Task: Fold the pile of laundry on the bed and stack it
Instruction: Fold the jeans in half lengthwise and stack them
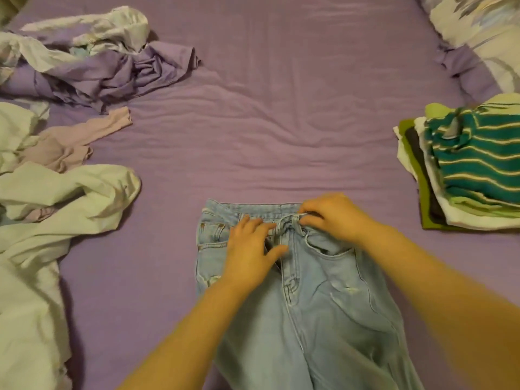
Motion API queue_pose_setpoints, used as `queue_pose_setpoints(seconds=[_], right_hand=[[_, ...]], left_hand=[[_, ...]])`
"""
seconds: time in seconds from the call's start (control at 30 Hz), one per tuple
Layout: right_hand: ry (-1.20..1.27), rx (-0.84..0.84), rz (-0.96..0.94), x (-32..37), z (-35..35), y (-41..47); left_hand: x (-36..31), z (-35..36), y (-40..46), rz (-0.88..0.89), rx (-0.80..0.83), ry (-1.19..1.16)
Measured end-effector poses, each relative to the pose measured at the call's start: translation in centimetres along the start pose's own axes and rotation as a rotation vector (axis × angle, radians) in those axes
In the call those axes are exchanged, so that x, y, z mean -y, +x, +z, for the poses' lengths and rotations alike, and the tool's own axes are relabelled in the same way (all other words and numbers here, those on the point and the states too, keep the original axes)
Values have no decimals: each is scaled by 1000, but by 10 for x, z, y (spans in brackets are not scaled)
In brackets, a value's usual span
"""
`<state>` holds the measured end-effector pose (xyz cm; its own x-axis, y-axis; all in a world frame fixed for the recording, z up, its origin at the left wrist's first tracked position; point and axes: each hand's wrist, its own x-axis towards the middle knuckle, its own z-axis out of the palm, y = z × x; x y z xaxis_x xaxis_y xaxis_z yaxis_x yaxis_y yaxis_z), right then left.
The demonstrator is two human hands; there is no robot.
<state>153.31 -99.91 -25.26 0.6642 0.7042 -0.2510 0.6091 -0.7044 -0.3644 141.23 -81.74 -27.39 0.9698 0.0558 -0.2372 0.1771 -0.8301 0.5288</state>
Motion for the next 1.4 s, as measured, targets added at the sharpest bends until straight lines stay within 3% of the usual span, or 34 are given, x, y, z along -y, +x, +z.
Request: queue_pose_setpoints(seconds=[0.13, 0.23, 0.47, 0.57, 0.67, 0.83, 0.97, 1.07, 1.17, 1.3, 1.4], right_hand=[[-208, 175, 72, -22, 0, 22], [-226, 328, 131, -45, -4, 20], [-506, 70, 82, -62, 4, 14], [-308, 39, 132, -54, 17, 13], [-93, 81, 170, -54, 18, 7], [183, -61, 58, -59, 2, -4], [280, -214, 134, -60, 3, -18], [387, -354, 248, -51, 17, -36], [469, -532, 342, -31, 44, -68], [355, -502, 297, -3, 89, -106], [347, -491, 270, 0, 97, -107]], left_hand=[[-2, 20, 31, -35, -16, 103], [-1, 28, 46, -87, -61, 73], [11, 31, 54, -73, -187, 43], [9, 28, 53, -72, -154, 140], [4, 24, 55, 44, -162, 154], [-37, 20, 76, 191, 133, -227], [-51, 5, 103, -42, 509, -590], [-40, 3, 104, -194, 681, -927], [-35, 16, 93, -271, 741, -1071], [-41, 32, 86, -272, 667, -903], [-40, 30, 88, -299, 629, -1026]])
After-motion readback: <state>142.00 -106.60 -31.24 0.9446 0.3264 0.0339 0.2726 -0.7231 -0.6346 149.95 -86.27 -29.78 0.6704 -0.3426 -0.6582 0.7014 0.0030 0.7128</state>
